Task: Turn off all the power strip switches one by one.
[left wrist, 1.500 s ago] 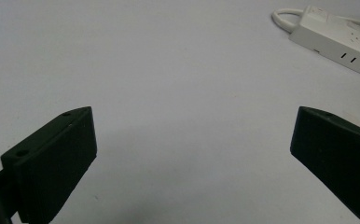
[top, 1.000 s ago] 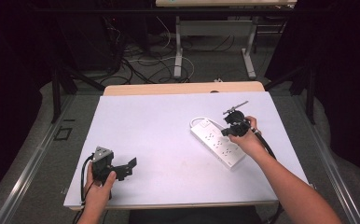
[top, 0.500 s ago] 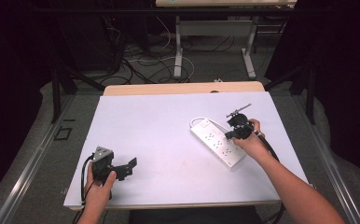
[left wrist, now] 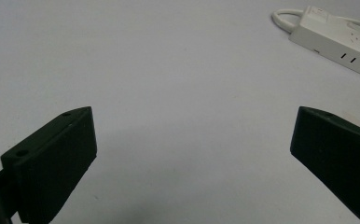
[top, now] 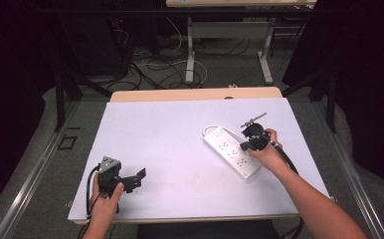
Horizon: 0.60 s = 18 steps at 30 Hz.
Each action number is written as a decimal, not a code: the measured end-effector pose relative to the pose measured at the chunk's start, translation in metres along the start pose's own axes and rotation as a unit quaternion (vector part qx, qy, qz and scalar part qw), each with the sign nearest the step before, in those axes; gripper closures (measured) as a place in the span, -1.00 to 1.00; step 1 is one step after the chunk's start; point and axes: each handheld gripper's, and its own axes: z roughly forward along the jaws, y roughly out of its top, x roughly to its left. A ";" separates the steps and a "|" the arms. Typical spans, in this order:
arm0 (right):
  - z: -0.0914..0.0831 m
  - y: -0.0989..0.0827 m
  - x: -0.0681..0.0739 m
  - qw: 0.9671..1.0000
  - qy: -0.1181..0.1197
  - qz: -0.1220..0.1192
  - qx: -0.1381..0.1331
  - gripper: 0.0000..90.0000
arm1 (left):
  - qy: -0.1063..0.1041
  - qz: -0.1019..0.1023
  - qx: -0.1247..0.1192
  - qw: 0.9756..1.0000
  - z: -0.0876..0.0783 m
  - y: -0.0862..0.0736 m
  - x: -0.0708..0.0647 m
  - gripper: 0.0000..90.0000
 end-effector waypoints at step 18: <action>-0.001 -0.006 -0.008 0.999 0.023 0.022 -0.020 1.00 | 0.001 0.000 0.000 1.000 0.001 0.000 0.000 -0.99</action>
